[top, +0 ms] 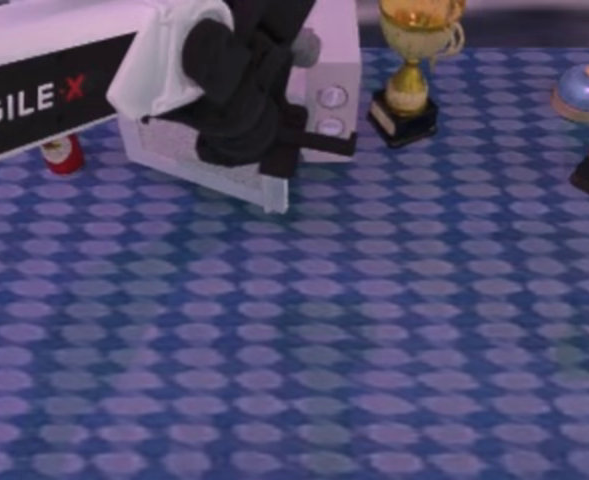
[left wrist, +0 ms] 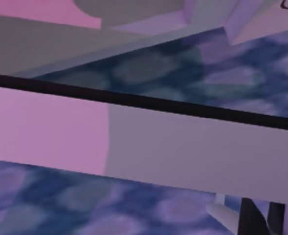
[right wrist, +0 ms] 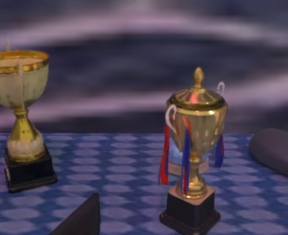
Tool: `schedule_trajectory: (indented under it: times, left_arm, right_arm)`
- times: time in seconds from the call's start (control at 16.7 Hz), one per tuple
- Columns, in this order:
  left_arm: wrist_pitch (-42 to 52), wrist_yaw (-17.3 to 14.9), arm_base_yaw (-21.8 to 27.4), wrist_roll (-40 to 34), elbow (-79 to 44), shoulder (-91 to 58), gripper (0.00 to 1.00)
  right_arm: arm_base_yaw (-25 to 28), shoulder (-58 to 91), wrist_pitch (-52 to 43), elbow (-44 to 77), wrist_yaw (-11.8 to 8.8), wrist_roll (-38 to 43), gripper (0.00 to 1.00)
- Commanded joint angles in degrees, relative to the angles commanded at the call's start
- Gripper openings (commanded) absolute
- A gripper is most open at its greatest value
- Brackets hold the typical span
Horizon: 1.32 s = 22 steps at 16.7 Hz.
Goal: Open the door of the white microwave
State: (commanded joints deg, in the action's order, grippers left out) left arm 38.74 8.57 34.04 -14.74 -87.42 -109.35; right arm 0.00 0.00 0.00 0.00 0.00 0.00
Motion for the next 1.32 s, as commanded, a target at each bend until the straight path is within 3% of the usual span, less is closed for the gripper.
schedule_trajectory:
  times: [0.84, 1.32]
  left_arm:
    - [0.0, 0.0, 0.0, 0.0, 0.0, 0.0, 0.0]
    - [-1.7, -3.4, -1.4, 6.0, 5.8, 3.7, 0.0]
  right_arm:
    - [0.0, 0.0, 0.0, 0.0, 0.0, 0.0, 1.0]
    - [0.0, 0.0, 0.0, 0.0, 0.0, 0.0, 1.0]
